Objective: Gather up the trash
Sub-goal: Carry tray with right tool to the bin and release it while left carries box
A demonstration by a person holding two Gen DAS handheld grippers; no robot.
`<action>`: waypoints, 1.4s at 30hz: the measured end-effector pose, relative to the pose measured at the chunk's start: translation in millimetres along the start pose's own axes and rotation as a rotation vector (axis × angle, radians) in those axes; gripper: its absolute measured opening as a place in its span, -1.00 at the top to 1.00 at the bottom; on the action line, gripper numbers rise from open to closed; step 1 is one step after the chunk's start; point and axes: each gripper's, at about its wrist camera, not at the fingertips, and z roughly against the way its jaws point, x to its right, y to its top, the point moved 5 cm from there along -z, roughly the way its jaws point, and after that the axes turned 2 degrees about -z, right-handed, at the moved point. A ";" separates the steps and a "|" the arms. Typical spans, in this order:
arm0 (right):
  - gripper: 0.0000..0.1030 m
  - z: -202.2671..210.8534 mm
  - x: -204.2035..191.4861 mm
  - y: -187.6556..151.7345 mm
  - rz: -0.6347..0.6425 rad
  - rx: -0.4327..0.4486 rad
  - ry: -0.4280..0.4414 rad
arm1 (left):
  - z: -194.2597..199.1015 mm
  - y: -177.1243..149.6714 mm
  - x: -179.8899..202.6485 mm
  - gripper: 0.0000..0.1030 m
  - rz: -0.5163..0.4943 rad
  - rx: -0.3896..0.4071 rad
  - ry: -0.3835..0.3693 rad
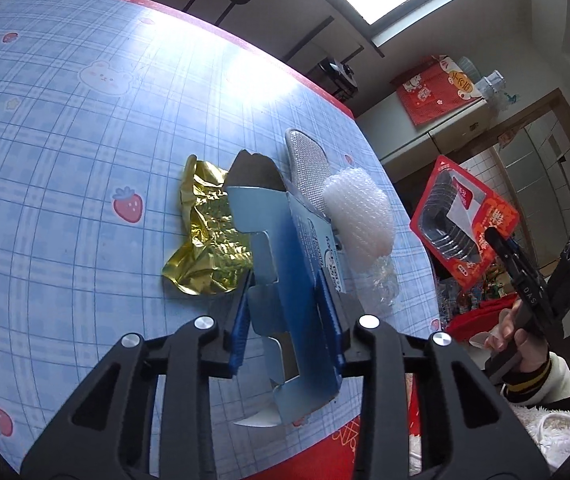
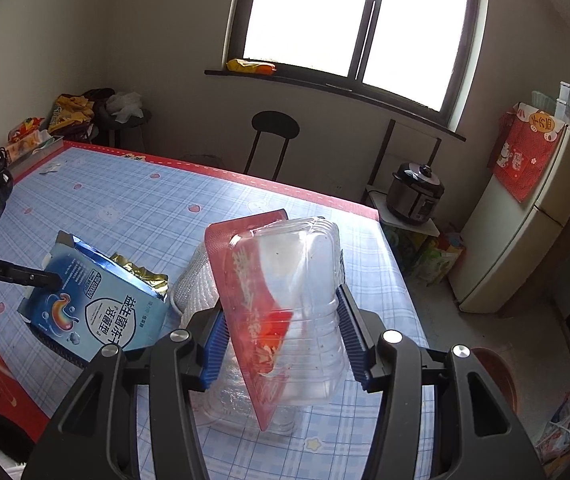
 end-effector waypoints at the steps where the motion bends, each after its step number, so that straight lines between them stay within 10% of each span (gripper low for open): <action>1: 0.02 0.7 2.1 0.9 -0.008 0.003 0.003 | 5.0 -1.1 6.6 0.39 -0.008 0.016 0.007; 20: 0.02 45.9 64.4 -21.1 -0.171 0.091 0.006 | 42.0 2.5 116.4 0.67 -0.239 0.123 0.167; 42: 0.02 110.5 279.2 -92.0 -0.388 0.135 -0.302 | 17.1 46.6 306.0 0.66 -0.474 0.262 0.007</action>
